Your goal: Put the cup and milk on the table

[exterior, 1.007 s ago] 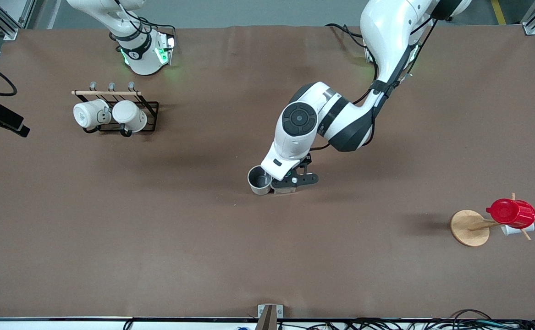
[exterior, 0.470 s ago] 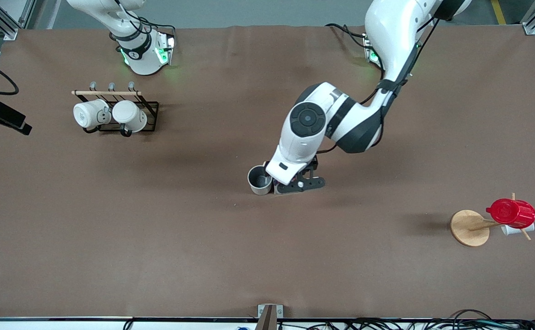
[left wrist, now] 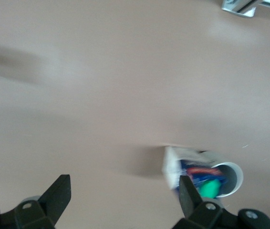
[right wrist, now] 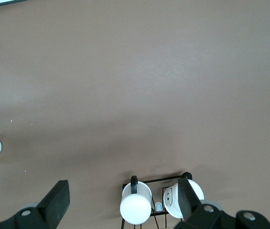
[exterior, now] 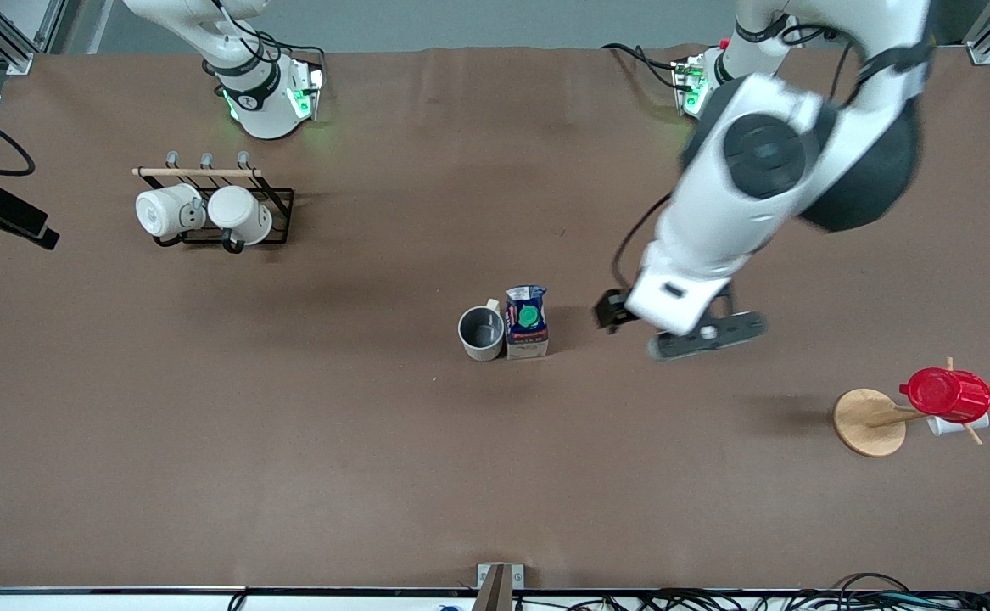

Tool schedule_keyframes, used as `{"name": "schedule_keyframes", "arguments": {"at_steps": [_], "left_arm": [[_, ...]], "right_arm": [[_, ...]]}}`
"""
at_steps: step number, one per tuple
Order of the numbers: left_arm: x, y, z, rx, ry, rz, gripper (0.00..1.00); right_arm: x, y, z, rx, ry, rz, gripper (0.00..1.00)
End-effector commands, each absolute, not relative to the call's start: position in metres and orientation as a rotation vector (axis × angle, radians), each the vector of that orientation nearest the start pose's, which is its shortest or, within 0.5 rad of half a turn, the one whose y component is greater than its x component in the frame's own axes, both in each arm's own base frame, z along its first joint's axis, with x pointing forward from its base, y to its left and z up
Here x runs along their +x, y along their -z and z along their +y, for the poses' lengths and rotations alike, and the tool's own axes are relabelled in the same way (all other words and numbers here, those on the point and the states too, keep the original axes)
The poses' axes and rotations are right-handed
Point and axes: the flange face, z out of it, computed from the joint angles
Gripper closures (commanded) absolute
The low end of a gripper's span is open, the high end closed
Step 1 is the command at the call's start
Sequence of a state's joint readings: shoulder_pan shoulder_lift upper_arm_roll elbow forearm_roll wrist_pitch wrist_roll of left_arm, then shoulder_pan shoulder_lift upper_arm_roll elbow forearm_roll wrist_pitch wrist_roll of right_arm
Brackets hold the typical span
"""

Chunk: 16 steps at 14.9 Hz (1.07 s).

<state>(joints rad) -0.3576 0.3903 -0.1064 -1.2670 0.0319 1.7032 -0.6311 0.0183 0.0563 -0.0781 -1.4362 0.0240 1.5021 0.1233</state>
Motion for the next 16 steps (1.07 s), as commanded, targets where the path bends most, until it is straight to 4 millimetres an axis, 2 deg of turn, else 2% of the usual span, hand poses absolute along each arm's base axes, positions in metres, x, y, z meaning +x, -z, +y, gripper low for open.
{"name": "schedule_keyframes", "arguments": {"at_steps": [1,2,4,7,9,11,13,16], "left_arm": [[0.613,-0.566,-0.218,-3.126,0.006,-0.166,0.00],[0.608,-0.573,-0.201,-3.111,-0.051,-0.126,0.00],[0.595,-0.600,-0.169,-3.105,-0.070,-0.055,0.00],[0.572,-0.627,-0.118,-3.101,-0.052,0.046,0.00],[0.557,-0.636,-0.088,-3.098,-0.043,0.092,0.00],[0.542,-0.635,-0.050,-3.108,-0.009,0.082,0.00],[0.531,-0.636,-0.045,-3.141,0.004,0.096,0.00],[0.521,-0.645,-0.055,-3.152,0.004,-0.023,0.00]], "right_arm": [[0.560,-0.652,-0.030,-3.101,0.008,0.287,0.00],[0.560,-0.651,-0.030,-3.100,0.004,0.287,0.00],[0.559,-0.651,-0.030,-3.102,-0.010,0.277,0.00],[0.556,-0.650,-0.033,-3.115,-0.047,0.144,0.00],[0.555,-0.650,-0.033,-3.116,-0.057,0.142,0.00],[0.554,-0.650,-0.033,-3.119,-0.059,0.142,0.00],[0.554,-0.650,-0.033,-3.119,-0.059,0.143,0.00],[0.554,-0.650,-0.034,-3.117,-0.061,0.149,0.00]]}}
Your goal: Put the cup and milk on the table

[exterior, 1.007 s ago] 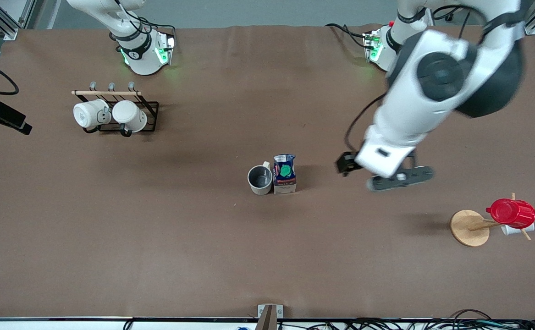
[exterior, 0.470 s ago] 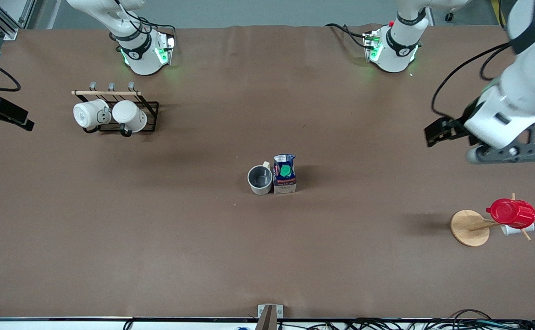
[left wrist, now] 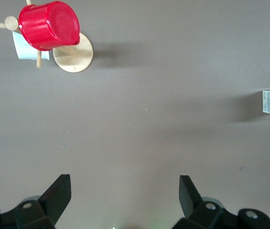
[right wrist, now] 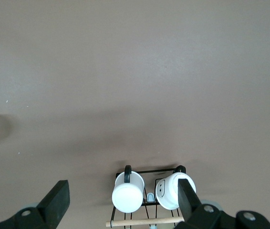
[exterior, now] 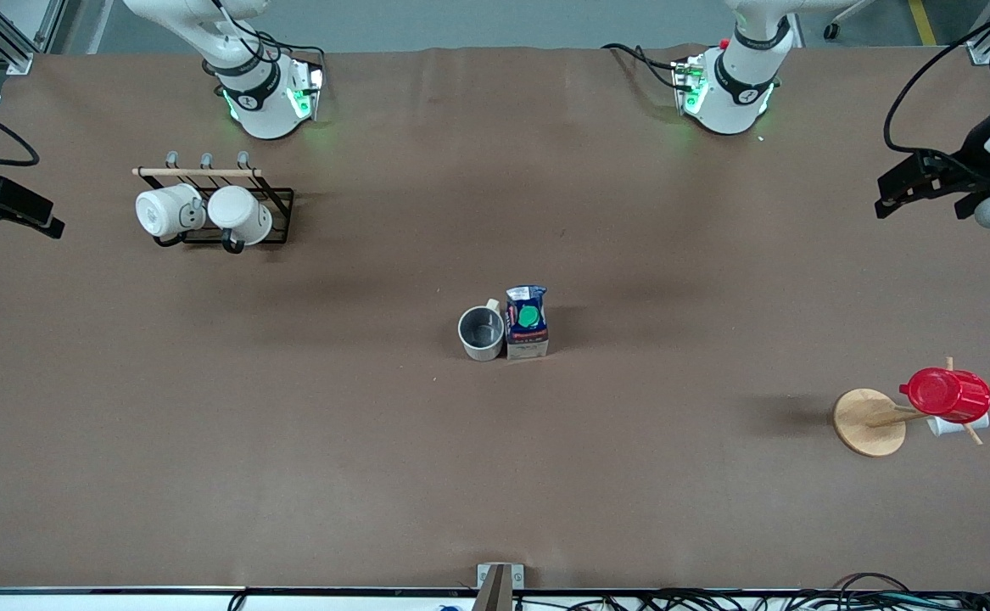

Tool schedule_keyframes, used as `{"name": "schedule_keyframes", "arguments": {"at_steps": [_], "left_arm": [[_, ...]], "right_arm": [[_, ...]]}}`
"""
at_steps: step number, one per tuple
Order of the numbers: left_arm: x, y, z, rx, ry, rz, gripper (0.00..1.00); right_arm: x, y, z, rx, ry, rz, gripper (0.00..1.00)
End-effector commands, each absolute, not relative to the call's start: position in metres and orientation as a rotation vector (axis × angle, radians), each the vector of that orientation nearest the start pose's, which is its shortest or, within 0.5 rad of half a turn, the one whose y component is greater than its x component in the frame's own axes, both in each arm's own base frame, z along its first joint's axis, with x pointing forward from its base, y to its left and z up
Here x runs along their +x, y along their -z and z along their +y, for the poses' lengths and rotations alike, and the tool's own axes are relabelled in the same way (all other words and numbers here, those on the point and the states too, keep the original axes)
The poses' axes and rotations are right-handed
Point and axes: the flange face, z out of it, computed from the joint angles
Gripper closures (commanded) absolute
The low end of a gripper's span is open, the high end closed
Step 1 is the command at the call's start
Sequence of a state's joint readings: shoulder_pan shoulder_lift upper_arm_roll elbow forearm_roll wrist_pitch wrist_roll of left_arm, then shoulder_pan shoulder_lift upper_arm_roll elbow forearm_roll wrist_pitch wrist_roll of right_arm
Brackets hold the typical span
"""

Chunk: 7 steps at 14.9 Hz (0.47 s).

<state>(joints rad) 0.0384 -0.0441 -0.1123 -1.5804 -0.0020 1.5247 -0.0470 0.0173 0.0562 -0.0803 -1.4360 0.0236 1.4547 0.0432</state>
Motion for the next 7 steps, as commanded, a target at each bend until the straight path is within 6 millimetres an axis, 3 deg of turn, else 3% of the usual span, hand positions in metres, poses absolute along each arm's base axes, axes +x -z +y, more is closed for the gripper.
{"name": "schedule_keyframes", "arguments": {"at_steps": [1,7], "left_arm": [[0.518,-0.648,-0.061,-3.155,-0.004,-0.061,0.00],[0.515,-0.661,-0.068,-3.154,0.020,-0.073,0.00]], "right_arm": [[0.554,-0.650,-0.034,-3.116,-0.061,0.149,0.00],[0.554,-0.649,-0.034,-3.114,-0.064,0.149,0.00]]}}
